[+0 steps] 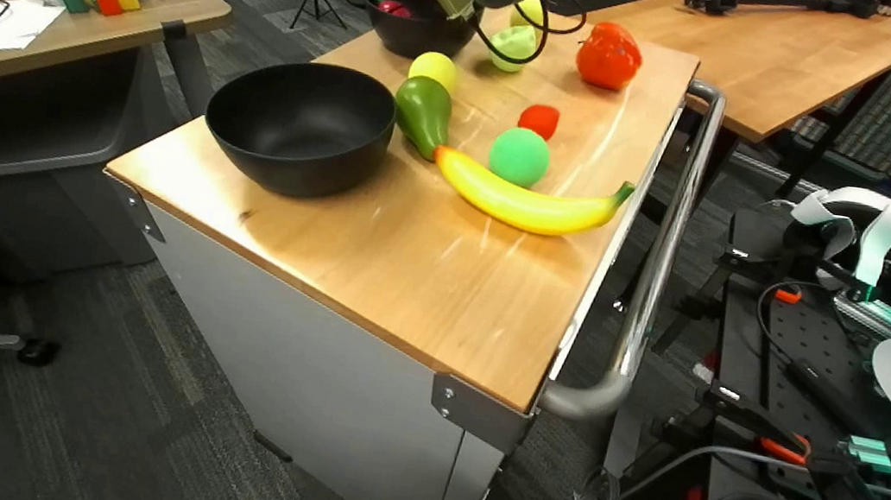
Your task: Take the fruit and vegetable toys out of the black bowls and put them on the counter
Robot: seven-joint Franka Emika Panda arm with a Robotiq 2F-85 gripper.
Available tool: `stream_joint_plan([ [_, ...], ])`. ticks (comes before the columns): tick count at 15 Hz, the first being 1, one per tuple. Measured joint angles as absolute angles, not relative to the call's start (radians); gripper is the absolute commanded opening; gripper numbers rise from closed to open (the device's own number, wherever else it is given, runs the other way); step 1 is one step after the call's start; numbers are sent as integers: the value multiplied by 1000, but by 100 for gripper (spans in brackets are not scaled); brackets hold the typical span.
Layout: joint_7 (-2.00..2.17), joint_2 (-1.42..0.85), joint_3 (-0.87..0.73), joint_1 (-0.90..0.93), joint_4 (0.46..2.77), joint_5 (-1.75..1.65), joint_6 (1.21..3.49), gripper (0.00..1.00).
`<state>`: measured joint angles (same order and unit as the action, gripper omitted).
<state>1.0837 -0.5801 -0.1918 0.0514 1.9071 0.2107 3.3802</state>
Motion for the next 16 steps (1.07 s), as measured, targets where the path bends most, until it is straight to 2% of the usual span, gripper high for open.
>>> stream_joint_plan([
  [3, 1078, -536, -90, -53, 1931, 174, 3360, 4],
  [10, 1078, -498, 116, -279, 1957, 120, 3306, 3],
  [16, 1042, -442, 492, -615, 1994, 94, 3265, 3],
])
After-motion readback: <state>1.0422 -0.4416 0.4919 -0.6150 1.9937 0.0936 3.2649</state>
